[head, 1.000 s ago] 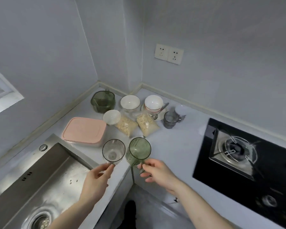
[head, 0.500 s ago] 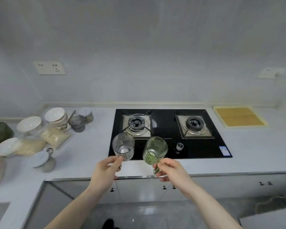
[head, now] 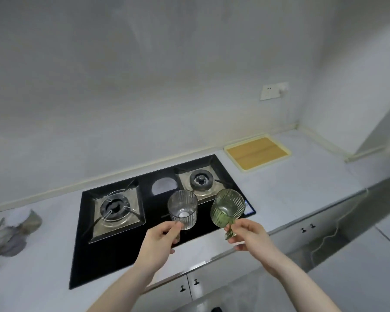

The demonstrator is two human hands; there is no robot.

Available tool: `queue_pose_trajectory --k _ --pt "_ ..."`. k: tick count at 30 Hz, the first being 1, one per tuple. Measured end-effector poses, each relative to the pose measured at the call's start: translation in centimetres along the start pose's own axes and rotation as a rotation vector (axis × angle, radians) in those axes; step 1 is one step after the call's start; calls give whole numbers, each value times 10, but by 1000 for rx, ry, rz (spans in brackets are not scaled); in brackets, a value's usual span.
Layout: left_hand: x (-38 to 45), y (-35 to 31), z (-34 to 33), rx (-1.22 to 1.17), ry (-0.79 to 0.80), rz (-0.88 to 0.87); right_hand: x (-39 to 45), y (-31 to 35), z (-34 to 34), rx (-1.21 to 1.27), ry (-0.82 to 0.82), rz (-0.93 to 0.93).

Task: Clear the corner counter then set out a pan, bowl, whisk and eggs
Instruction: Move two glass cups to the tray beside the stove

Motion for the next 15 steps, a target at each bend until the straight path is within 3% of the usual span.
queue_pose_trajectory --k 10,15 --pt "133 -14 -131 -29 134 59 85 37 158 -19 -181 -50" --pt "164 -34 -178 -56 144 57 128 57 200 -46 -186 -63"
Point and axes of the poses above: each hand's wrist, its own x-axis towards the middle knuckle, its own z-axis out of the back of the hand, y = z × x, the point moved 6 cm from there along x, towards the middle knuckle, and after that the axes turned 13 degrees about -z, right-handed, at the moved point
